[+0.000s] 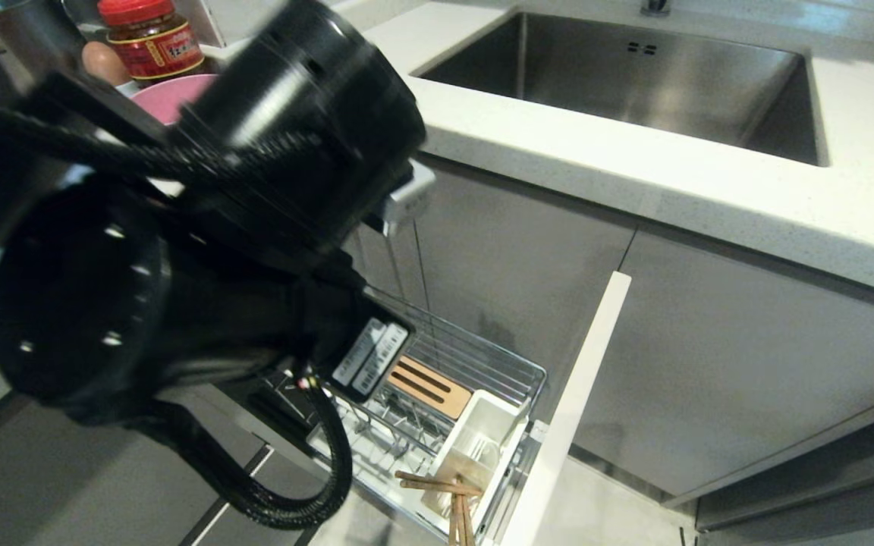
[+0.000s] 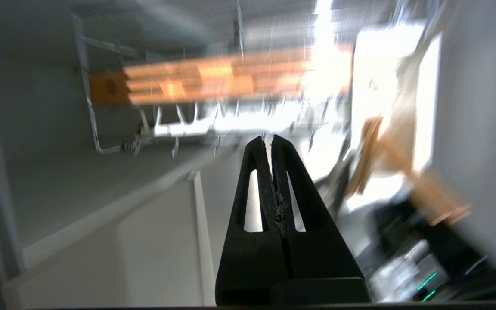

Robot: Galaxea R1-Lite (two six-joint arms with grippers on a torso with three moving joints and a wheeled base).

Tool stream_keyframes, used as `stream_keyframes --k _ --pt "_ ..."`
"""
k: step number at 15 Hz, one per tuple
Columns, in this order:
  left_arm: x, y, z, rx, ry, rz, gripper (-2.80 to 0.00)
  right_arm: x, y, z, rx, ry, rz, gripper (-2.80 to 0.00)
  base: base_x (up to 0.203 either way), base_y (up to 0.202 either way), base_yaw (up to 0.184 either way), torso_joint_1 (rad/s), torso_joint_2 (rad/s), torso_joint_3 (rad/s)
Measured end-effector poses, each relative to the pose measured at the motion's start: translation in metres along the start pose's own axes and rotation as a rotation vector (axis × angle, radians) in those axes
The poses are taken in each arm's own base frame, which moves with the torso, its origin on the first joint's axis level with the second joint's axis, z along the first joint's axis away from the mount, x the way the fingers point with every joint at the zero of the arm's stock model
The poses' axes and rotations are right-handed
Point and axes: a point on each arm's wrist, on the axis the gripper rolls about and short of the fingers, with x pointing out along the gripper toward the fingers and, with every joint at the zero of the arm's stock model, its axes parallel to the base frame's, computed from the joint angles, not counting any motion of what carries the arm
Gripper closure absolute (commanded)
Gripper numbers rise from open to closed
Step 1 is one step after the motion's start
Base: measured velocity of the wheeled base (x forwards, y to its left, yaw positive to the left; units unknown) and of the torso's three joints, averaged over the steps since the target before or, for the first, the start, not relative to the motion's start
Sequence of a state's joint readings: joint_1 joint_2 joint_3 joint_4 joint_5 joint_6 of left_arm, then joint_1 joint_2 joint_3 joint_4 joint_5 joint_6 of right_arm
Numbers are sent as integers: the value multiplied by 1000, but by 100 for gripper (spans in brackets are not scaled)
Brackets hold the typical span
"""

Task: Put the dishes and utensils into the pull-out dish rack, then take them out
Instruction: Pick up the fork and place it in the cupboard

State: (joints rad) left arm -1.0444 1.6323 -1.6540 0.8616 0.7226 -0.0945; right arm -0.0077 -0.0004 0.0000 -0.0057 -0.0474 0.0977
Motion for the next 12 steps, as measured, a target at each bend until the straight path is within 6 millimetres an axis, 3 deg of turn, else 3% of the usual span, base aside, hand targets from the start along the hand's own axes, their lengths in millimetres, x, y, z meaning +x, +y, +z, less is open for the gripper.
stream_keyframes --k 4,7,12 --pt "-46 55 15 -232 -199 22 0 0 0 0 0 0 0 0 0 0 0 0 0 0" --pt "-73 103 15 -405 -322 104 0 0 0 0 0 0 0 0 0 0 0 0 0 0" --pt "-122 178 -18 -605 -436 363 0 0 0 0 0 0 0 0 0 0 0 0 0 0"
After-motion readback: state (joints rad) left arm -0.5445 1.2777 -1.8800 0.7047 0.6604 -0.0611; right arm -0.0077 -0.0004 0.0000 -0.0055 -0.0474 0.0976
